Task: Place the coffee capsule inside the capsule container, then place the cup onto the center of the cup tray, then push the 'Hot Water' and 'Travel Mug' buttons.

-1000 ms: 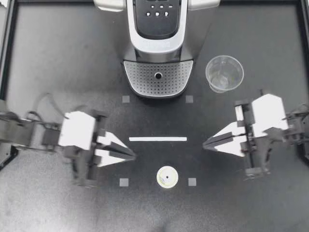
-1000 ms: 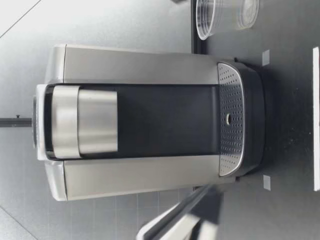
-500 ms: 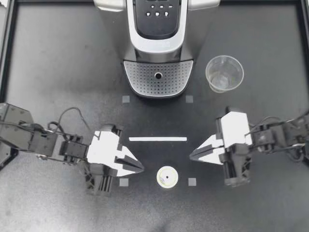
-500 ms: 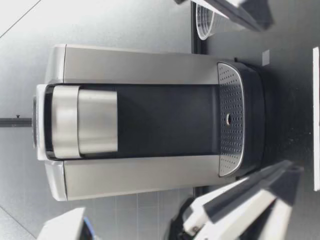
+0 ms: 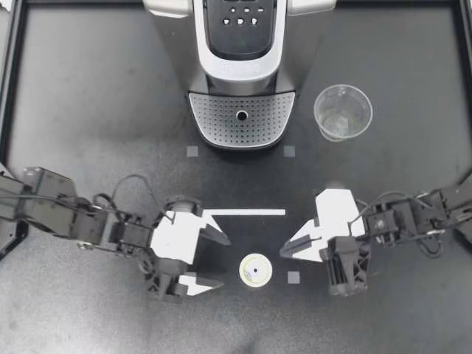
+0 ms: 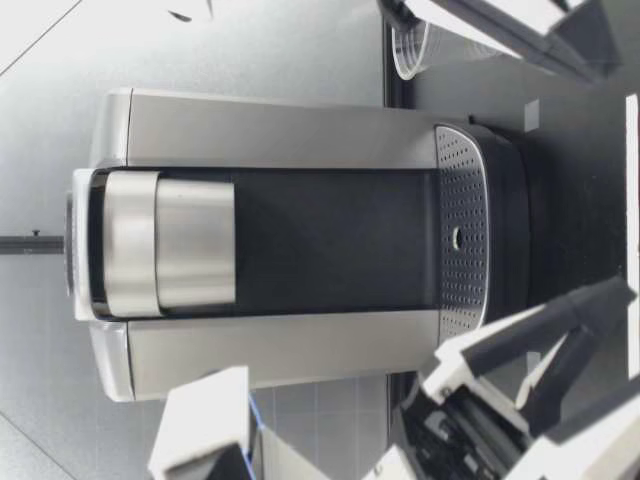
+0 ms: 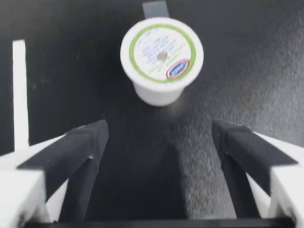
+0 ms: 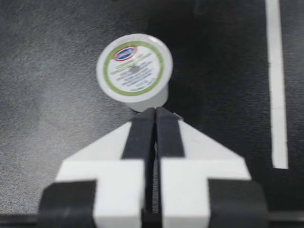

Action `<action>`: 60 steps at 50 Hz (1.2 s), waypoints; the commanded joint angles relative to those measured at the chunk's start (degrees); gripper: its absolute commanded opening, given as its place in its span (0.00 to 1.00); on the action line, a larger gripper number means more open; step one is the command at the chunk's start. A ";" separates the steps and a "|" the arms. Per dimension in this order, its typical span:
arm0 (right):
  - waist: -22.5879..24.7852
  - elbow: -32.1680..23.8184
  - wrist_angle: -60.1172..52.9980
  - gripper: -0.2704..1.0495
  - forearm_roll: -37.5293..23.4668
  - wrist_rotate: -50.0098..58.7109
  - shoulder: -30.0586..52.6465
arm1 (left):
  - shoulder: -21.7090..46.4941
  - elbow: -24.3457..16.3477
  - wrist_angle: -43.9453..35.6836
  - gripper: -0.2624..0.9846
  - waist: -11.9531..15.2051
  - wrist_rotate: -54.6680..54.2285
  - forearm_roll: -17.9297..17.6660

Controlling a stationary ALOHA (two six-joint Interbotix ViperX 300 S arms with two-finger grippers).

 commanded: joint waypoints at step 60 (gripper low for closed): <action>1.49 -5.19 -0.62 0.28 -0.09 -0.18 5.36 | 6.68 -8.26 -4.83 0.85 -0.18 0.70 -0.09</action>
